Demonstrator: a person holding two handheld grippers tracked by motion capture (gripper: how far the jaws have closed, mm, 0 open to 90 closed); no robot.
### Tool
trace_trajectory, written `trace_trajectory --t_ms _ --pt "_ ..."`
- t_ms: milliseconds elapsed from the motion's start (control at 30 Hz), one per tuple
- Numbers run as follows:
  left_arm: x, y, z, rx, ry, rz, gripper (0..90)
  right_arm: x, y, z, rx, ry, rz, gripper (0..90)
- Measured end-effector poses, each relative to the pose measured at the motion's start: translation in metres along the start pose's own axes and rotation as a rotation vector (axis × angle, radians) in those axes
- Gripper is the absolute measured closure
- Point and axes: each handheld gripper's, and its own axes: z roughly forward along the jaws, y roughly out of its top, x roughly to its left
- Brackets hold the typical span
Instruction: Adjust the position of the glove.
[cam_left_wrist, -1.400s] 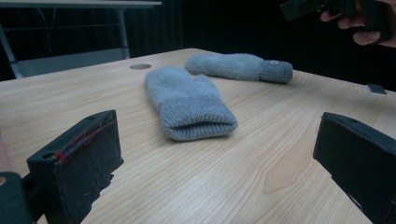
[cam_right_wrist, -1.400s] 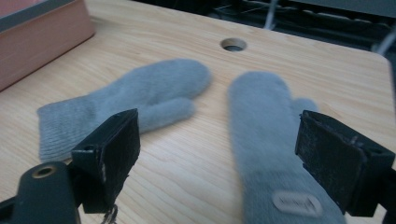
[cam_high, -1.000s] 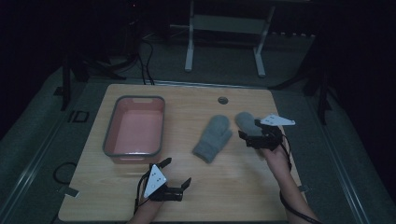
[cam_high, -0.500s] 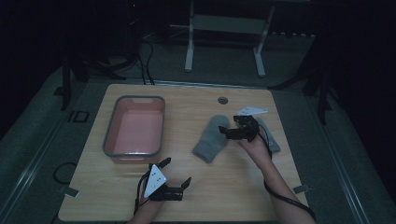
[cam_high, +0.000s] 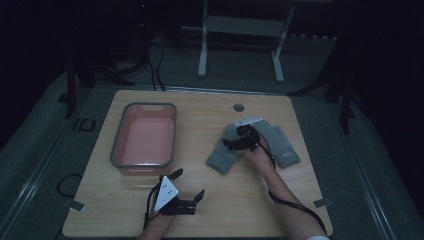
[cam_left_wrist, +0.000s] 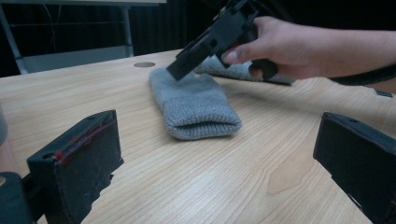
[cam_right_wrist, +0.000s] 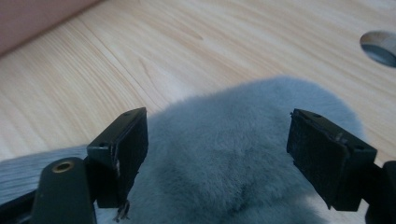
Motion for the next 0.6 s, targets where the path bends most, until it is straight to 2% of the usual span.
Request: trace_trajectory --t_ms 233,300,367,467,600 --pt "0.000 0.000 0.000 -0.001 -0.002 -0.001 1.2 -0.001 -0.008 0.016 0.066 -0.015 -0.041 26.3" --pt "0.000 0.000 0.000 -0.001 -0.003 -0.001 1.2 -0.002 -0.010 0.018 0.074 -0.003 -0.049 31.5" --pt "0.000 0.000 0.000 0.000 -0.003 -0.001 1.2 -0.002 -0.011 0.018 0.071 0.004 -0.054 37.1" --pt "0.000 0.000 0.000 -0.001 -0.003 0.001 1.3 -0.002 -0.012 0.018 0.063 0.014 -0.065 53.8" --pt "0.000 0.000 0.000 -0.001 -0.003 0.000 1.2 0.003 -0.010 0.018 0.069 0.026 -0.098 68.7"
